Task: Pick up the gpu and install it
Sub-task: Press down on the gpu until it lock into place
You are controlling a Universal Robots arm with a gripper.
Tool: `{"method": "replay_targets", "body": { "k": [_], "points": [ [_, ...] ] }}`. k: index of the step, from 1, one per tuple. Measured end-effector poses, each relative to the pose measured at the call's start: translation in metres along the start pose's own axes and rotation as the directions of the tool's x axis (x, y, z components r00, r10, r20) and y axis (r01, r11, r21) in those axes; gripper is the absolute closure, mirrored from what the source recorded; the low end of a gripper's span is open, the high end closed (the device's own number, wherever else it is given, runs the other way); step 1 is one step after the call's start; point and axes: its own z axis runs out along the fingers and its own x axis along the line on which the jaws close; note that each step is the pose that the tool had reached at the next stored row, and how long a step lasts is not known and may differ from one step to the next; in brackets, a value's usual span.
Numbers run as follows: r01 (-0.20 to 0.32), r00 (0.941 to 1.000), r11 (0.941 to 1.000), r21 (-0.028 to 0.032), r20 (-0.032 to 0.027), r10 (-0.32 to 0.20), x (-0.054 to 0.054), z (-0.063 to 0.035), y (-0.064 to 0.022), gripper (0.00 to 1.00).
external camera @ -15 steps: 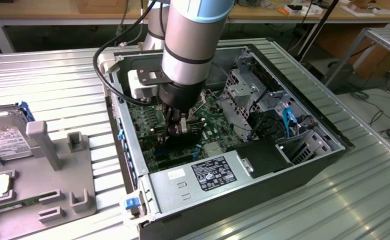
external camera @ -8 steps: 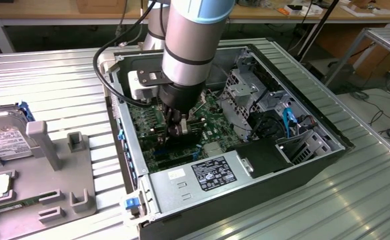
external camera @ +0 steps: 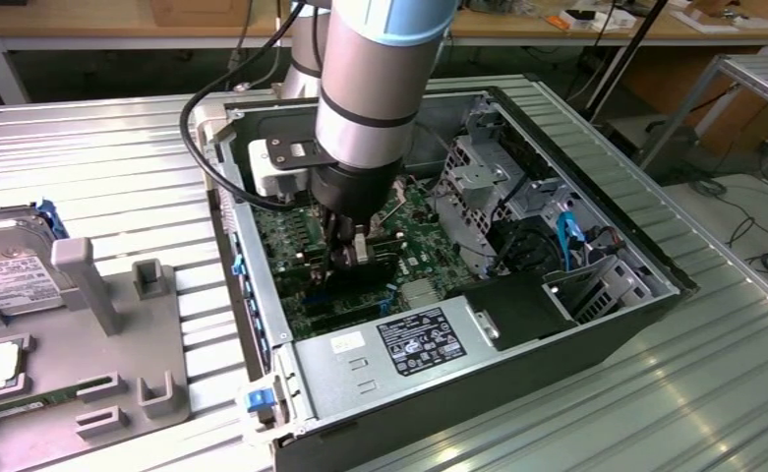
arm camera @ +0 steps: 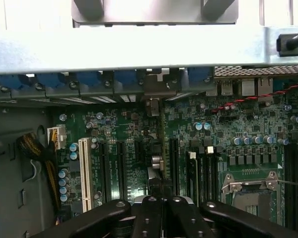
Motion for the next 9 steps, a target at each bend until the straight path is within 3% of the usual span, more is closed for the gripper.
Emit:
{"method": "replay_targets", "body": {
  "k": [9],
  "points": [
    [0.000,1.0000,1.0000,0.0007,0.0019,0.000,-0.0002,-0.0021,0.0008,0.89]
  ]
}}
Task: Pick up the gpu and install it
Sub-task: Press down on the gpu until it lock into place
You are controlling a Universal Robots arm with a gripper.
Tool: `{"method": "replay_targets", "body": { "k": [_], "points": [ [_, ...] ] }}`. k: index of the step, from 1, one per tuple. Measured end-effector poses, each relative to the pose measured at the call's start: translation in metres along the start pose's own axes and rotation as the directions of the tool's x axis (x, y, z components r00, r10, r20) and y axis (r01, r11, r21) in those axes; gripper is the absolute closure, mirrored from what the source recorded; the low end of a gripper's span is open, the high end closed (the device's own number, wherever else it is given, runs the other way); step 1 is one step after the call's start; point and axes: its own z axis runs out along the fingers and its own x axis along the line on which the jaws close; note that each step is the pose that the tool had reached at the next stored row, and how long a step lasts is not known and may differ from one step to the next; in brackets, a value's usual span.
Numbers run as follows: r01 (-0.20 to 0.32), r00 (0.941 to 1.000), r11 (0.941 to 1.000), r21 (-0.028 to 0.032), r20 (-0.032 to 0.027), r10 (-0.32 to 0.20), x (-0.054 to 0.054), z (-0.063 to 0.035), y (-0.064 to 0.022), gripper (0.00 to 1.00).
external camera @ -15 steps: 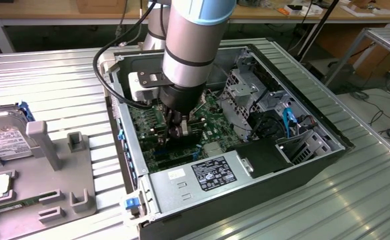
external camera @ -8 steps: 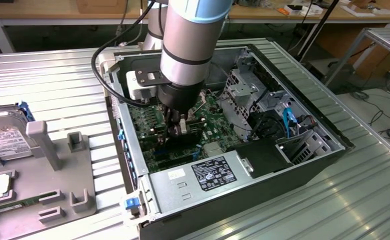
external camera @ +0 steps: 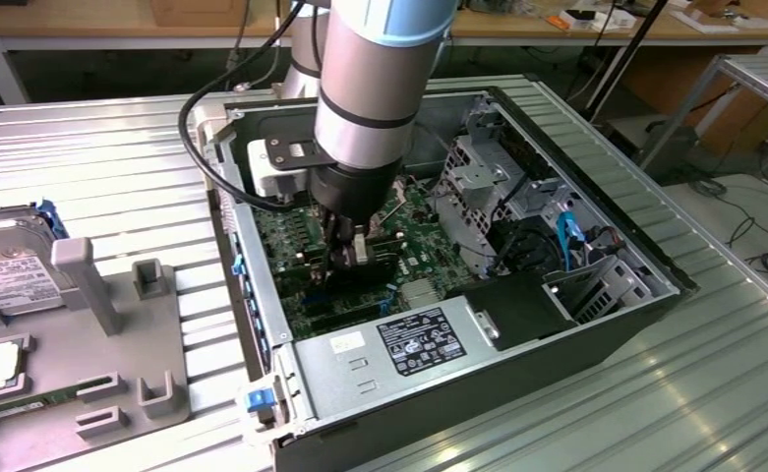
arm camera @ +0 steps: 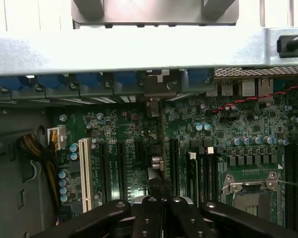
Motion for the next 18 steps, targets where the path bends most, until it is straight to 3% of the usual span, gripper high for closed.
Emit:
{"method": "replay_targets", "body": {
  "k": [4,7,8,9,10,11,14,15,16,18],
  "points": [
    [0.000,1.0000,1.0000,-0.0006,-0.0016,0.000,-0.001,-0.0223,0.0026,0.89],
    [0.001,1.0000,1.0000,-0.0008,-0.0015,-0.001,0.000,-0.0229,0.0149,0.89],
    [0.000,1.0000,1.0000,-0.0014,-0.0017,0.000,0.000,-0.0227,0.0248,0.89],
    [-0.001,1.0000,0.9998,-0.0194,-0.0009,0.001,0.000,-0.0225,0.0256,0.89],
    [-0.002,1.0000,0.9994,-0.0334,-0.0010,0.002,0.000,-0.0225,0.0258,0.89],
    [-0.005,1.0000,0.9976,-0.0687,-0.0017,0.005,0.000,-0.0226,0.0263,0.89],
    [-0.010,0.9999,0.9918,-0.1278,-0.0025,0.010,0.000,-0.0225,0.0268,0.89],
    [-0.012,0.9999,0.9904,-0.1378,0.0002,0.013,0.000,-0.0227,0.0270,0.89],
    [-0.015,0.9999,0.9902,-0.1388,0.0019,0.015,0.000,-0.0226,0.0275,0.89],
    [-0.026,0.9996,0.9852,-0.1692,0.0069,0.028,0.000,-0.0225,0.0275,0.89]
  ]
}}
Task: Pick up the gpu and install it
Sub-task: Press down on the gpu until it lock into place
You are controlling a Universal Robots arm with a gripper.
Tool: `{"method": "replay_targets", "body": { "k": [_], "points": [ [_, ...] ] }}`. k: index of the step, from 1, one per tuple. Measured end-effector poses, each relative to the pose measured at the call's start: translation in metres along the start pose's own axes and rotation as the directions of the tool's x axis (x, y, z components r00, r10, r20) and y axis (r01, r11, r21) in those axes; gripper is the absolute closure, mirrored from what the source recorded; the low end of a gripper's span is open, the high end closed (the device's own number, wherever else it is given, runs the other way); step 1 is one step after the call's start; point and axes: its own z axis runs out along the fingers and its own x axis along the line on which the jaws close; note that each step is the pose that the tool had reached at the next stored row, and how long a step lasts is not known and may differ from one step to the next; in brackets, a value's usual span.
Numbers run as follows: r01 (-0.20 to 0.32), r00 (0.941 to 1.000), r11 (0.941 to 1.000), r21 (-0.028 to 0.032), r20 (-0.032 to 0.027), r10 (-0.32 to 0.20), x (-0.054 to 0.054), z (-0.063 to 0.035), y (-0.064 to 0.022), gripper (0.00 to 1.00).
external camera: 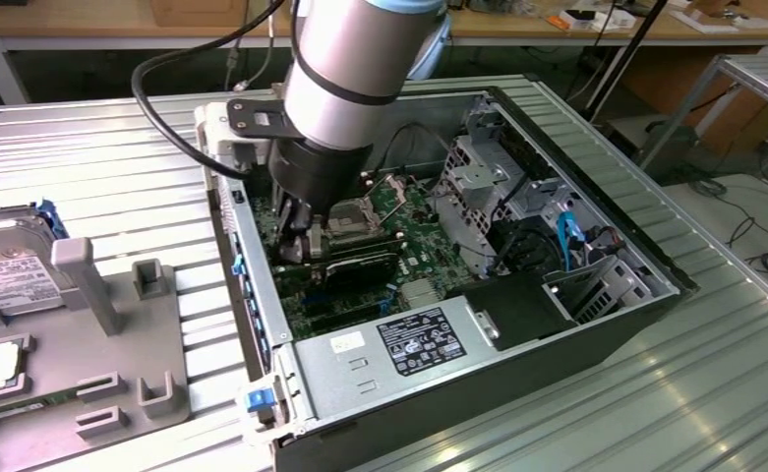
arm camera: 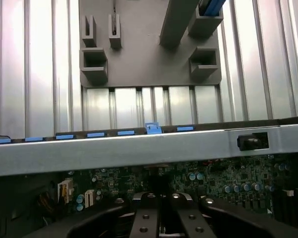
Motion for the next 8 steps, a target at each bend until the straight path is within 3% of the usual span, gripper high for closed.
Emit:
{"method": "replay_targets", "body": {
  "k": [2,3,8],
  "points": [
    [-0.010,1.0000,0.9998,-0.0200,0.0022,0.010,0.0000,-0.0001,0.0000,0.89],
    [-0.014,0.9999,0.9997,-0.0223,0.0028,0.014,-0.0005,-0.0001,0.0001,0.89],
    [-0.020,0.9998,0.9995,-0.0232,0.0035,0.020,-0.0072,0.0003,0.0004,0.89]
  ]
}}
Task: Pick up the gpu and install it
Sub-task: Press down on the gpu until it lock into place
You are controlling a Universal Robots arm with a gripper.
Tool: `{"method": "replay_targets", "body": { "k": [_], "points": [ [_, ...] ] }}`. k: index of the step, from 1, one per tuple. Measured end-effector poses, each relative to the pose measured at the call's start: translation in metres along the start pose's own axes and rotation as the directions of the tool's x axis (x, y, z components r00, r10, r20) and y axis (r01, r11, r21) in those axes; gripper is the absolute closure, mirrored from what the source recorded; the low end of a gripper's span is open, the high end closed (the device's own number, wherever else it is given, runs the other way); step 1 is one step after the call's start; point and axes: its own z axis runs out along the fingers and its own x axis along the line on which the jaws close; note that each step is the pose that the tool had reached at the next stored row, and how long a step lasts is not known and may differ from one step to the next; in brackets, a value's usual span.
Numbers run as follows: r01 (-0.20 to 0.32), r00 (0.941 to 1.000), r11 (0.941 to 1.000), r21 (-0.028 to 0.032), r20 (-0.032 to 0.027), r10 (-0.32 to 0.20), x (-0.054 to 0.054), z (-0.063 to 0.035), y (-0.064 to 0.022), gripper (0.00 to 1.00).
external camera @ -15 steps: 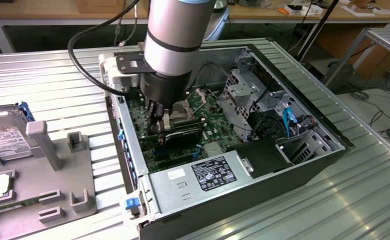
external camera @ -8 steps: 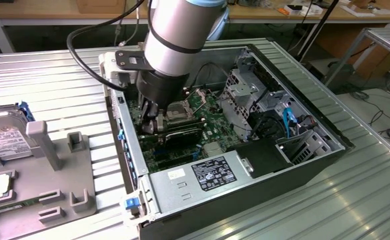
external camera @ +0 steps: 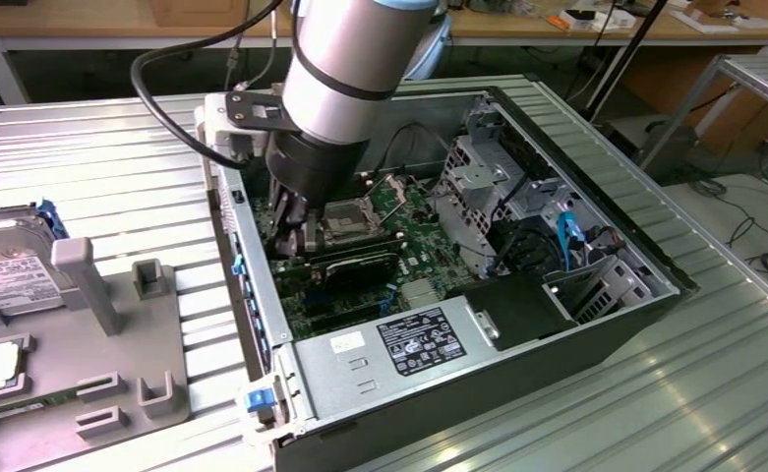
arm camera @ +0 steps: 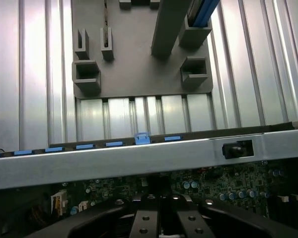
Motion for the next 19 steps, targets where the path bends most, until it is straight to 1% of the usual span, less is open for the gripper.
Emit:
{"method": "replay_targets", "body": {
  "k": [3,6,10,14,16,19],
  "points": [
    [-0.005,1.0000,1.0000,-0.0028,-0.0019,0.005,-0.0012,-0.0012,0.0005,0.89],
    [-0.005,1.0000,1.0000,-0.0028,-0.0017,0.005,-0.0012,-0.0012,0.0006,0.89],
    [-0.005,1.0000,1.0000,-0.0028,-0.0018,0.005,-0.0010,-0.0006,0.0032,0.89],
    [-0.005,1.0000,1.0000,-0.0029,-0.0019,0.005,-0.0011,-0.0008,0.0034,0.89],
    [-0.005,1.0000,1.0000,-0.0059,-0.0021,0.005,-0.0015,-0.0044,0.0026,0.89],
    [-0.005,1.0000,1.0000,-0.0074,-0.0023,0.005,-0.0017,-0.0072,0.0025,0.89]
  ]
}}
